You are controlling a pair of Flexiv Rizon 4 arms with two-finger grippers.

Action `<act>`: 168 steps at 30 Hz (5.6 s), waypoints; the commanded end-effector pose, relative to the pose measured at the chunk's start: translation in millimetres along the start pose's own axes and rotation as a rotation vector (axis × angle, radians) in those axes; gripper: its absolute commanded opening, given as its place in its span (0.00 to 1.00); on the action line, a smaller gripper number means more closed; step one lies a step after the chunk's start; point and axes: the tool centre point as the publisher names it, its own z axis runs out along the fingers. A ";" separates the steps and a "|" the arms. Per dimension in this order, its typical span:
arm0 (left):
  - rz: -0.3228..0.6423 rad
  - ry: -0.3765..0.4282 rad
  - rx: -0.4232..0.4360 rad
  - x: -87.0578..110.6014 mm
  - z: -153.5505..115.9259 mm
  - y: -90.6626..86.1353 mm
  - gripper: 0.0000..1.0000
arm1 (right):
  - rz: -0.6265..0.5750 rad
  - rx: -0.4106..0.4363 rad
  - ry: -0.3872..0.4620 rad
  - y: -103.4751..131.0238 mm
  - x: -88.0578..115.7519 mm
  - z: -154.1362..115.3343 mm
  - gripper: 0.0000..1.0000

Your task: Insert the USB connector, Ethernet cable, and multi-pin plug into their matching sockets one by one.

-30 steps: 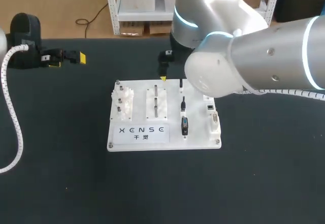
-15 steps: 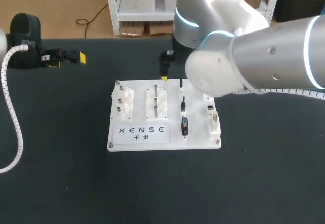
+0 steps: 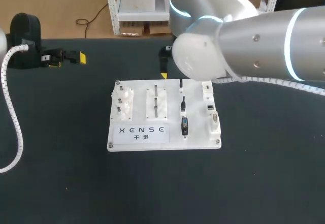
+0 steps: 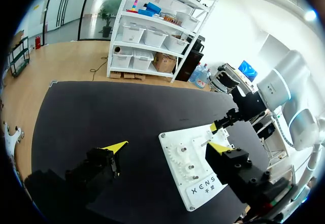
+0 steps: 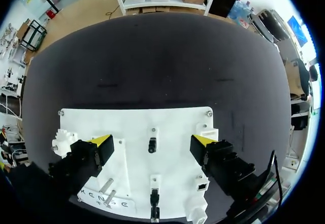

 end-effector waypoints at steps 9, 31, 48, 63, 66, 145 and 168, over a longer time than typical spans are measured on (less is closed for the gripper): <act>0.000 0.000 0.000 0.0 0.0 0.0 1.00 | 0.000 0.038 0.029 7.9 -5.4 8.8 1.00; 0.000 0.000 0.000 0.0 0.0 0.0 1.00 | 0.005 0.046 0.044 0.5 3.6 18.3 0.49; 0.000 0.000 0.000 0.0 0.0 0.0 1.00 | 0.003 0.040 0.061 1.6 7.8 20.7 0.35; 0.000 0.000 0.000 0.0 0.0 0.0 1.00 | -0.013 0.039 0.039 3.5 10.4 12.7 0.00; 0.000 0.000 0.000 0.0 0.0 0.0 1.00 | -0.020 0.042 0.022 4.2 10.3 8.4 0.00; 0.000 0.000 0.000 0.0 0.0 0.0 1.00 | 0.071 0.088 0.044 -79.9 17.5 3.1 0.00; 0.000 0.000 0.000 0.0 0.0 0.0 1.00 | 0.077 0.086 0.034 -81.4 12.0 1.5 0.00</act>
